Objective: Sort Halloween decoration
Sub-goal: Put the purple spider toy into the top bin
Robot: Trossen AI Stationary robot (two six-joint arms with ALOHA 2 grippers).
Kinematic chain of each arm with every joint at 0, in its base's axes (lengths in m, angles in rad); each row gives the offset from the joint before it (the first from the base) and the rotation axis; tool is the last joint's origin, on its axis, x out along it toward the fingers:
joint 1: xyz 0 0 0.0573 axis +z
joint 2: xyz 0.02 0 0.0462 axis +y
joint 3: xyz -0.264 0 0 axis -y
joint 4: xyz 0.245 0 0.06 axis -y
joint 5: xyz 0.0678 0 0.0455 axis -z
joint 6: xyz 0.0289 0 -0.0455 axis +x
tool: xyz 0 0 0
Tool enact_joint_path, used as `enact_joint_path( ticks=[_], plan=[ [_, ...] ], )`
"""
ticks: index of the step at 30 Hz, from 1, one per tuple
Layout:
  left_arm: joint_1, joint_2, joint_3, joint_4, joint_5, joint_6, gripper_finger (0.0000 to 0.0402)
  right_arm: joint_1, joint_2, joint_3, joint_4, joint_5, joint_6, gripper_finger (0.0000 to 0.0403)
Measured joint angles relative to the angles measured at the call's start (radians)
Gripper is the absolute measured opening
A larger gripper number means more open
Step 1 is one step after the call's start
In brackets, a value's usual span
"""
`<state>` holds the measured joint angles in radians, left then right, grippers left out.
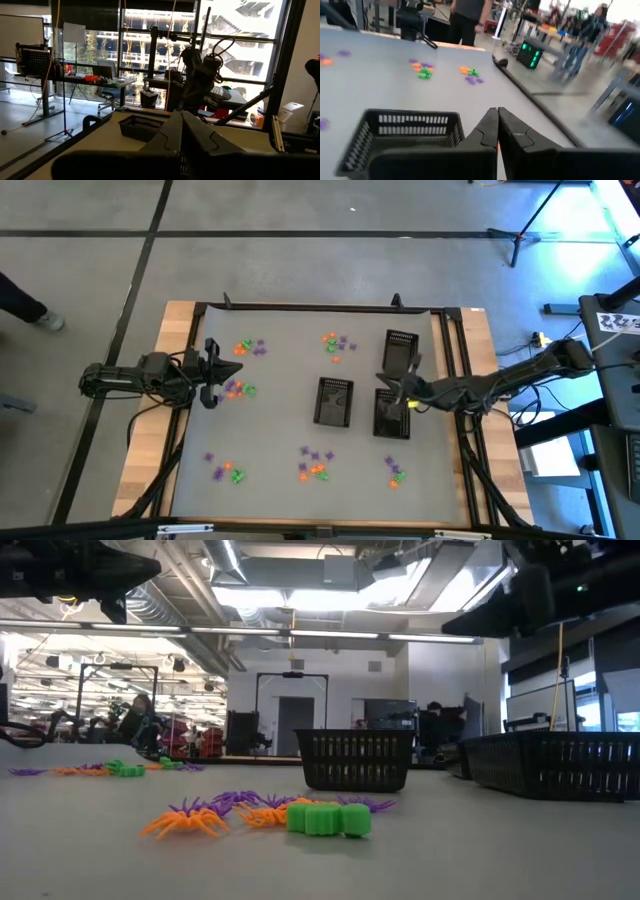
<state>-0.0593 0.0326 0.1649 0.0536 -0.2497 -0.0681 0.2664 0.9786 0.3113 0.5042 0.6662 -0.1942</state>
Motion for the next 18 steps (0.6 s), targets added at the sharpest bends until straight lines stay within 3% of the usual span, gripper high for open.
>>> enact_joint_path(
  ticks=[3,6,12,15,18],
  plan=[
    [0.000,0.000,0.000,0.000,0.000,0.000,0.0000,-0.059,0.064,0.051,0.012,0.015,-0.052,0.0007],
    [0.000,0.000,0.000,0.000,0.000,0.000,0.0000,-0.134,0.105,0.139,-0.079,0.002,0.001,0.0008],
    [0.000,0.000,0.000,0.000,0.000,0.000,0.0000,-0.291,0.175,0.274,-0.341,-0.228,0.172,0.0008],
    [0.000,0.000,0.000,0.001,0.000,0.000,0.0000,-0.366,0.223,0.289,-0.360,-0.339,0.212,0.0008],
    [0.000,0.000,0.000,0.001,0.000,0.000,0.0000,-0.430,0.272,0.293,-0.351,-0.383,0.225,0.0008]
  ],
)
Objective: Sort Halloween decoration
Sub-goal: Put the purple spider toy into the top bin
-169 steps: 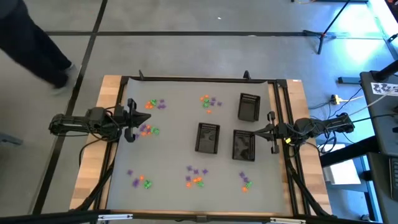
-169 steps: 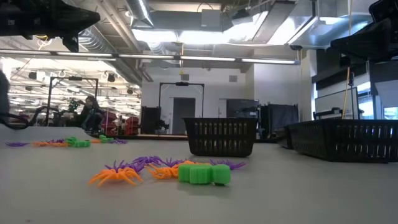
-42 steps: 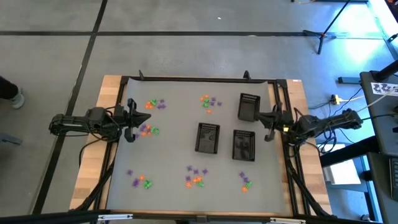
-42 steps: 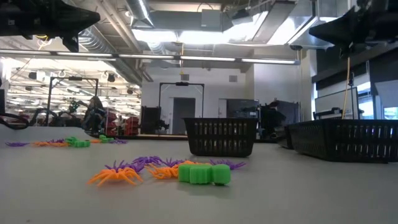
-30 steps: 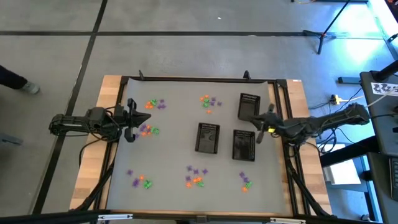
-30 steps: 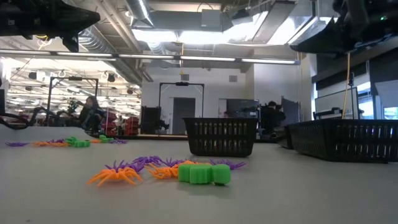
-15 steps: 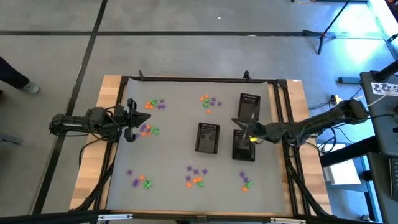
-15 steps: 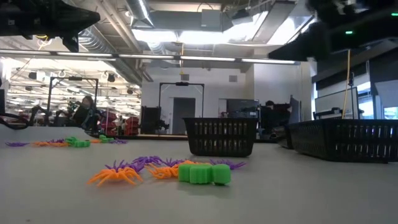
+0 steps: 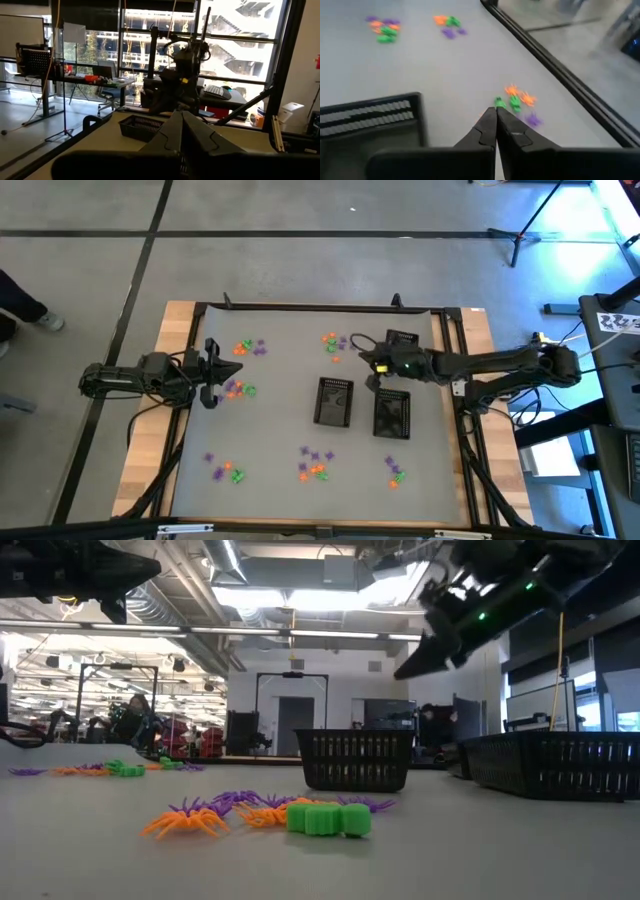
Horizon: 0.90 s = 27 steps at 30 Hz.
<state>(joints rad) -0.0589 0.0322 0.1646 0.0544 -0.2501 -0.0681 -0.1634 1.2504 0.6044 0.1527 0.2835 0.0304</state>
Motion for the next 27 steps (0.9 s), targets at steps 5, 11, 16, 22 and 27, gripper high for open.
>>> enact_joint_path(
  ticks=[5,11,16,22,27],
  plan=[
    [0.000,0.000,0.000,-0.001,0.001,0.000,0.0000,-0.104,0.068,0.005,0.001,-0.070,0.015,0.0022],
    [0.000,0.000,0.000,0.000,0.000,0.000,0.0000,-0.190,0.135,0.078,-0.057,-0.101,-0.009,0.0109],
    [0.000,0.000,0.000,0.000,0.000,0.000,0.0000,-0.212,0.196,0.124,-0.051,-0.066,-0.028,0.0164],
    [0.000,0.000,0.000,0.000,0.000,0.000,0.0000,-0.211,0.262,0.190,-0.082,-0.024,-0.036,0.0178],
    [0.000,0.000,0.000,-0.001,0.001,0.000,0.0000,-0.211,0.327,0.273,-0.185,0.025,-0.036,0.0179]
  ],
)
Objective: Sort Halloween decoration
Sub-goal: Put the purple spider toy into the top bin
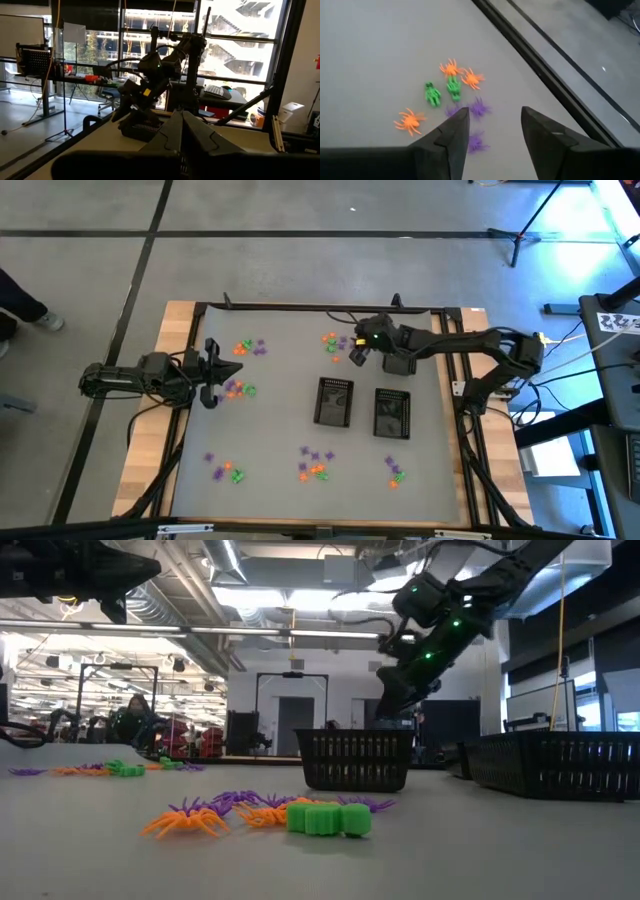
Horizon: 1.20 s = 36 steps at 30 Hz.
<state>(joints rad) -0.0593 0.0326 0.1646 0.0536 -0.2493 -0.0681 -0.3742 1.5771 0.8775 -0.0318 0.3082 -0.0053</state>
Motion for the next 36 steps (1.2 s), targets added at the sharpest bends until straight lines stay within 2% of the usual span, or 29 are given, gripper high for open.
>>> enact_joint_path(
  ticks=[6,11,18,24,28,36],
  plan=[
    [0.000,0.000,0.000,0.000,-0.001,0.000,0.0000,-0.011,0.067,0.059,-0.050,0.009,-0.005,0.0179],
    [0.000,0.000,0.000,0.000,0.000,0.000,0.0000,-0.079,0.094,0.066,-0.053,-0.006,0.005,0.0179],
    [0.000,0.000,0.000,0.000,0.000,0.000,0.0000,-0.175,0.096,0.044,-0.069,-0.118,0.053,0.0179],
    [0.000,0.000,0.000,0.000,0.000,0.000,0.0000,-0.176,0.096,0.030,-0.037,-0.064,0.026,0.0179],
    [0.000,0.000,0.000,0.000,0.000,0.000,0.0000,-0.176,0.109,0.029,-0.037,-0.067,0.027,0.0179],
    [0.000,0.000,0.000,0.001,-0.001,0.000,0.0000,-0.176,0.179,0.032,-0.048,-0.220,0.039,0.0179]
  ],
)
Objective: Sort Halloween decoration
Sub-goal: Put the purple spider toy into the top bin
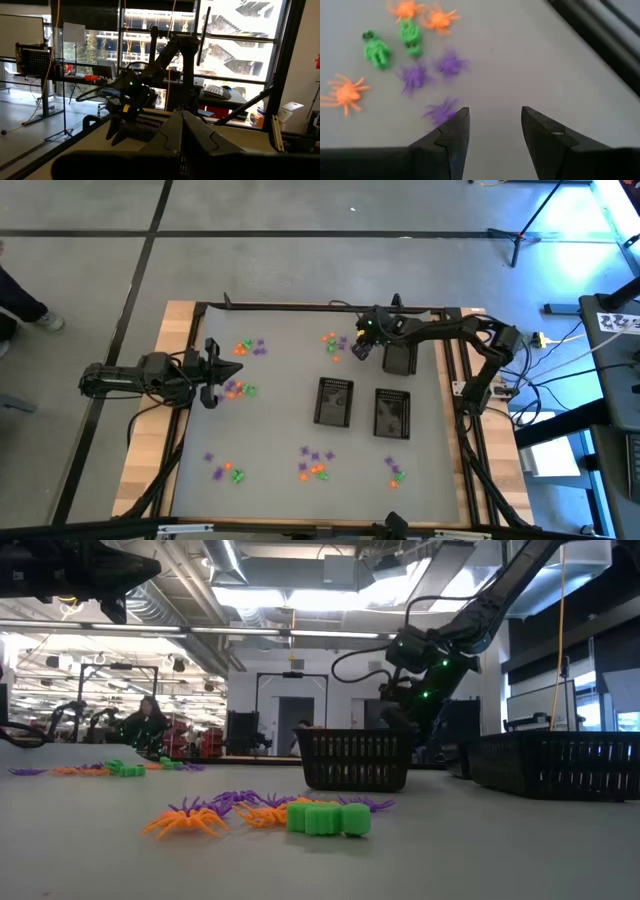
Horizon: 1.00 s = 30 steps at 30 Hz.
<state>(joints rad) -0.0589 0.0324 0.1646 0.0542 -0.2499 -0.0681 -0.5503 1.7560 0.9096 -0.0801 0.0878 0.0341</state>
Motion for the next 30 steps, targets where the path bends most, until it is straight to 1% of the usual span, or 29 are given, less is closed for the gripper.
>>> enact_joint_path(
  ticks=[12,22,30],
  plan=[
    [0.000,0.000,0.000,0.000,0.000,0.000,0.0000,0.001,0.004,0.002,-0.028,-0.048,0.018,0.0179],
    [0.000,0.000,0.000,0.000,0.000,0.000,0.0000,0.048,0.025,0.002,-0.022,-0.040,-0.013,0.0179],
    [0.000,0.000,0.000,0.000,-0.001,0.000,0.0000,0.046,0.054,0.002,0.006,-0.003,-0.014,0.0178]
  ],
)
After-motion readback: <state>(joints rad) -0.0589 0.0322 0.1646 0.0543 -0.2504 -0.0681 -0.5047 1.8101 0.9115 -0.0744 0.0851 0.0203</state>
